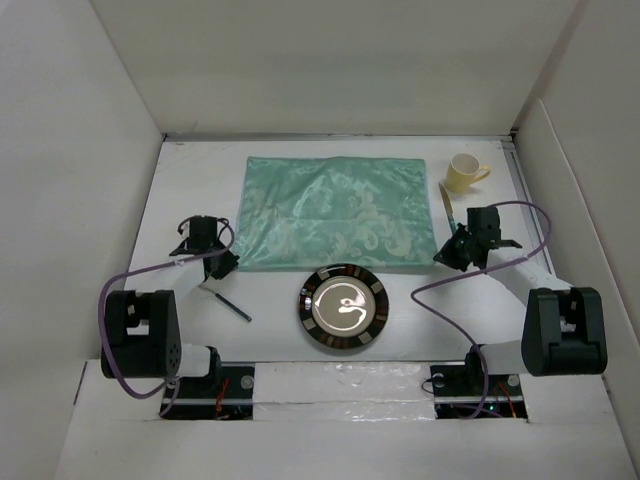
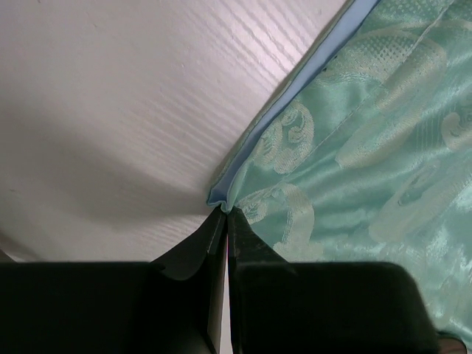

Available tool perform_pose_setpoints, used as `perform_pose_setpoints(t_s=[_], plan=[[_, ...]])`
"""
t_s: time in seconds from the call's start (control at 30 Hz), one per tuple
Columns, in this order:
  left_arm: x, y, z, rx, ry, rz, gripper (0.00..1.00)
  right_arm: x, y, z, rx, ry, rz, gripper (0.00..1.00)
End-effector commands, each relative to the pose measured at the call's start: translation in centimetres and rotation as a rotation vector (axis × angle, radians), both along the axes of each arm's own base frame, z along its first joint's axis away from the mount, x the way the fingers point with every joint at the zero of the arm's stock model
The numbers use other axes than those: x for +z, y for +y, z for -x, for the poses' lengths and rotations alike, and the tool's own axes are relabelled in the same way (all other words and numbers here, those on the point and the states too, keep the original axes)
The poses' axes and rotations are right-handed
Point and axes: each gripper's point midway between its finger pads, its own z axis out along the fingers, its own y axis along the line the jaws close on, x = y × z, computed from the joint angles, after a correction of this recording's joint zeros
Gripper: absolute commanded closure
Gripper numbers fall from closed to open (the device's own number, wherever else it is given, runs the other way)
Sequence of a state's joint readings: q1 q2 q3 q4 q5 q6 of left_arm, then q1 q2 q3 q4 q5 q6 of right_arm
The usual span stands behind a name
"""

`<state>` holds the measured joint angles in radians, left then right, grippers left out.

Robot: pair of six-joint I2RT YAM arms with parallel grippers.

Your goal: Set the dinner table for one person

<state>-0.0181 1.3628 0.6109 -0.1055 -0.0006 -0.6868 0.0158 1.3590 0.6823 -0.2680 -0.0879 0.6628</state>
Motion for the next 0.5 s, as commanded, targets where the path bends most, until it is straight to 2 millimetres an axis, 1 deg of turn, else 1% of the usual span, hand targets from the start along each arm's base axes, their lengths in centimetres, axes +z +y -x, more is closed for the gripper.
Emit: perform_pose_setpoints(t_s=[0.0,0.17,0.27,0.37,0.4,0.43,0.47], plan=[[0.2,-0.8,1.6,-0.046,0.012,0.032,1.0,0.0,-2.4,0.5,-0.044,0.011,0.063,1.0],[0.0,-1.1,3.2,-0.064,0.036,0.046,1.0,-0.2,-2.6,0.4,-0.056,0.025,0.056,1.0],[0.4,-1.0,3.5,-0.061,0.029,0.039,1.0,-0.5,-2.7,0.7,-0.053,0.045,0.06,1.0],[0.9,-0.9,3.5,-0.055,0.015,0.034,0.99,-0.4,-2.5,1.0,-0.046,0.05,0.055,1.0],[1.2,-1.0,3.3,-0.057,0.009,0.04,0.92,-0.3,-2.4,1.3,-0.041,0.053,0.049,0.98],[1.1,-1.0,3.4,-0.057,0.016,0.04,0.92,-0.2,-2.3,1.3,-0.041,0.055,0.047,0.98],[1.6,-0.9,3.1,-0.057,0.007,0.038,0.87,0.0,-2.3,1.4,-0.039,0.055,0.046,0.93]])
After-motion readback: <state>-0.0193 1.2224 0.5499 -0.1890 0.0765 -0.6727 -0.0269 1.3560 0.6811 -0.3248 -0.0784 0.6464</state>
